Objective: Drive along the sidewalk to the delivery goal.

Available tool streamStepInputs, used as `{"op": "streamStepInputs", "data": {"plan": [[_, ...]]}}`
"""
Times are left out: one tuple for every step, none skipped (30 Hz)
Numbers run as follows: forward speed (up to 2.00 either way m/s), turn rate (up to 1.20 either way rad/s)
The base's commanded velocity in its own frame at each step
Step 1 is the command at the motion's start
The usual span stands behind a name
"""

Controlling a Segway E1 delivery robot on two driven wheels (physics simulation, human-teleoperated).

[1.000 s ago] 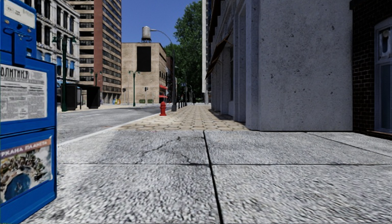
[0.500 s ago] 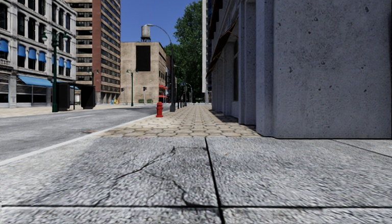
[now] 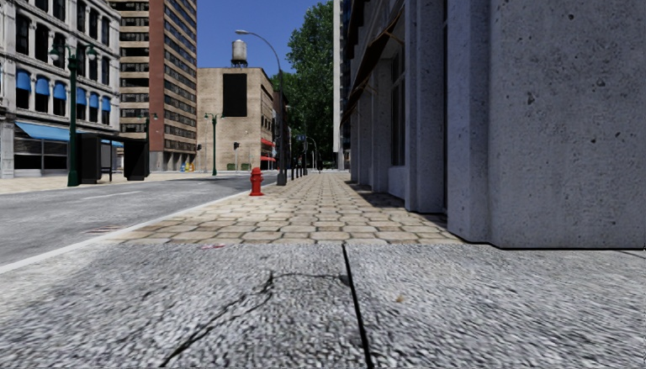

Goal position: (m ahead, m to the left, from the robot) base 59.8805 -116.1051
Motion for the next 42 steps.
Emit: {"op": "streamStepInputs", "data": {"plan": [[2.0,0.0],[2.0,0.0],[2.0,0.0],[2.0,0.0],[2.0,0.0],[2.0,0.0],[2.0,0.0],[2.0,0.0],[2.0,0.0],[2.0,0.0],[2.0,0.0],[2.0,0.0],[2.0,0.0],[2.0,0.0],[2.0,0.0],[2.0,0.0],[2.0,0.0],[2.0,0.0],[2.0,0.0],[2.0,0.0],[2.0,0.0],[2.0,0.0],[2.0,0.0],[2.0,0.0],[2.0,0.0],[2.0,0.0],[2.0,0.0],[2.0,0.0],[2.0,0.0],[2.0,0.0],[2.0,0.0],[2.0,0.0],[2.0,0.0],[2.0,0.0],[2.0,0.0],[2.0,0.0],[2.0,0.0],[2.0,0.0],[2.0,0.0],[2.0,0.0],[2.0,0.0],[2.0,0.0]]}}
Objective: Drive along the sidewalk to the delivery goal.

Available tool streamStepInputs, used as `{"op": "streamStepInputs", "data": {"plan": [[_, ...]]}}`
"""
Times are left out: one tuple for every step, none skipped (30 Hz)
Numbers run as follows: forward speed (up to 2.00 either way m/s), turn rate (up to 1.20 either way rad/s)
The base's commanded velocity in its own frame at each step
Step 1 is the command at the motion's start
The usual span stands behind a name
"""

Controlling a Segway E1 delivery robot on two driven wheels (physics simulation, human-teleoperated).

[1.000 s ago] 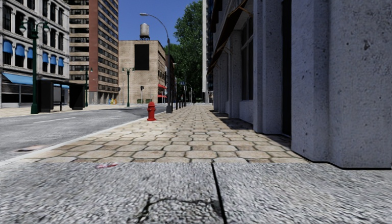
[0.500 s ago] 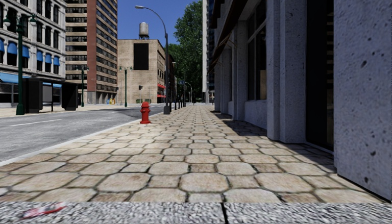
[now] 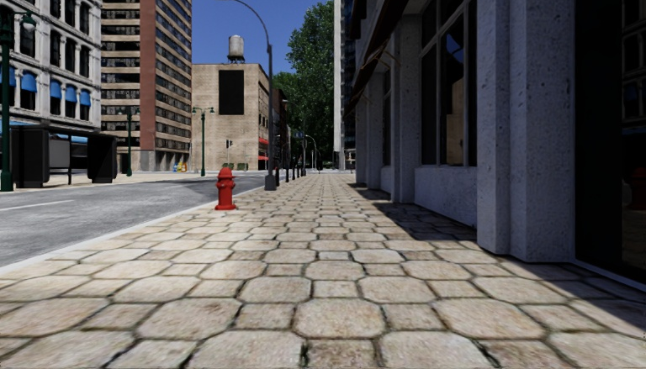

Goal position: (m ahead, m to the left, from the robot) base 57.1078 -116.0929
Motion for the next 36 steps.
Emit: {"op": "streamStepInputs", "data": {"plan": [[2.0,0.0],[2.0,0.0],[2.0,0.0],[2.0,0.0],[2.0,0.0],[2.0,0.0],[2.0,0.0],[2.0,0.0],[2.0,0.0],[2.0,0.0],[2.0,0.0],[2.0,0.0],[2.0,0.0],[2.0,0.0],[2.0,0.0],[2.0,0.0],[2.0,0.0],[2.0,0.0],[2.0,0.0],[2.0,0.0],[2.0,0.0],[2.0,0.0],[2.0,0.0],[2.0,0.0],[2.0,0.0],[2.0,0.0],[2.0,0.0],[2.0,0.0],[2.0,0.0],[2.0,0.0],[2.0,0.0],[2.0,0.0],[2.0,0.0],[2.0,0.0],[2.0,0.0],[2.0,0.0]]}}
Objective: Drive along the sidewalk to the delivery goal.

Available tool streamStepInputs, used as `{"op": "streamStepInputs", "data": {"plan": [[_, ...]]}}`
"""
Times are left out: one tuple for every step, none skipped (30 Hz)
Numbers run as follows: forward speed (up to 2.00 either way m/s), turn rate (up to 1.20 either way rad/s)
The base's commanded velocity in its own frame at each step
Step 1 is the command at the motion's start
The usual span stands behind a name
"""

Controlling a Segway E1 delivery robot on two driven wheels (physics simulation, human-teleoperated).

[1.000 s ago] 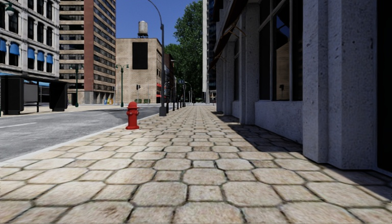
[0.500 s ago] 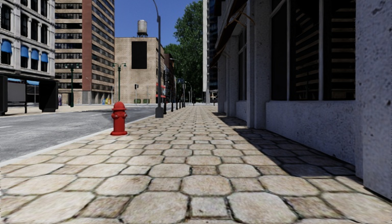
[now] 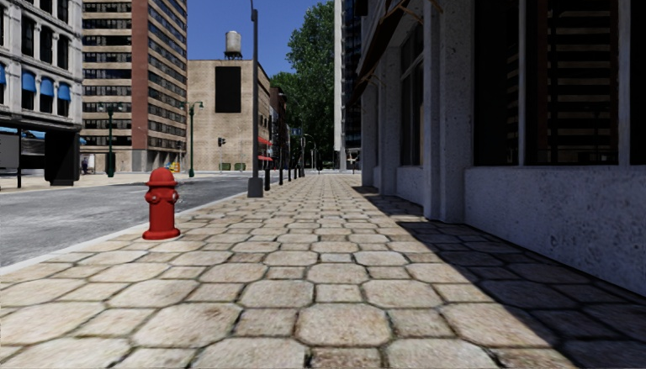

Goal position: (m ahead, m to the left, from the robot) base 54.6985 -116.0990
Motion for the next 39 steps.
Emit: {"op": "streamStepInputs", "data": {"plan": [[2.0,0.0],[2.0,0.0],[2.0,0.0],[2.0,0.0],[2.0,0.0],[2.0,0.0],[2.0,0.0],[2.0,0.0],[2.0,0.0],[2.0,0.0],[2.0,0.0],[2.0,0.0],[2.0,0.0],[2.0,0.0],[2.0,0.0],[2.0,0.0],[2.0,0.0],[2.0,0.0],[2.0,0.0],[2.0,0.0],[2.0,0.0],[2.0,0.0],[2.0,0.0],[2.0,0.0],[2.0,0.0],[2.0,0.0],[2.0,0.0],[2.0,0.0],[2.0,0.0],[2.0,0.0],[2.0,0.0],[2.0,0.0],[2.0,0.0],[2.0,0.0],[2.0,0.0],[2.0,0.0],[2.0,0.0],[2.0,0.0],[2.0,0.0]]}}
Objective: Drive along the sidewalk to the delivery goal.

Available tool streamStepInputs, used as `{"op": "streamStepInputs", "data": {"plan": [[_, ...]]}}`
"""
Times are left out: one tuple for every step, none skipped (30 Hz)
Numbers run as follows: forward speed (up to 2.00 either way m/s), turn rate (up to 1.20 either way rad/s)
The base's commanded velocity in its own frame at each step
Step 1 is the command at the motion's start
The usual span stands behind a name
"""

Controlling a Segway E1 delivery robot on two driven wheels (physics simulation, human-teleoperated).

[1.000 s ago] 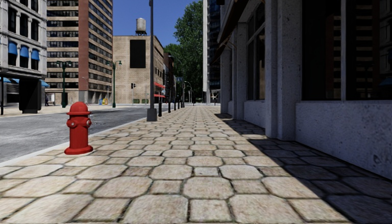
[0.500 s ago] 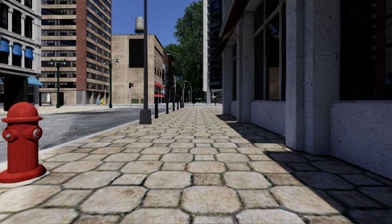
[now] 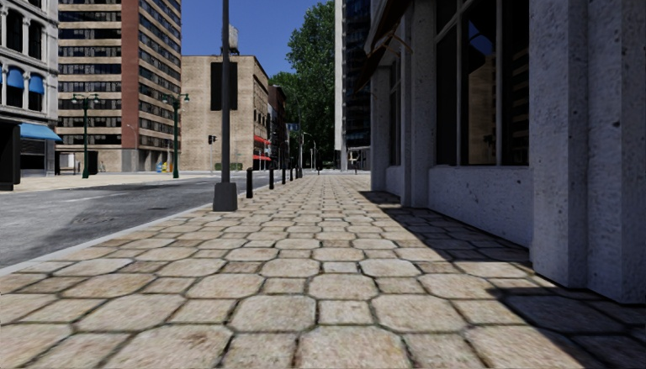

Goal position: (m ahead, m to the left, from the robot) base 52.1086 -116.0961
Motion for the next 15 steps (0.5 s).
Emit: {"op": "streamStepInputs", "data": {"plan": [[2.0,0.0],[2.0,0.0],[2.0,0.0],[2.0,0.0],[2.0,0.0],[2.0,0.0],[2.0,0.0],[2.0,0.0],[2.0,0.0],[2.0,0.0],[2.0,0.0],[2.0,0.0],[2.0,0.0],[2.0,0.0],[2.0,0.0]]}}
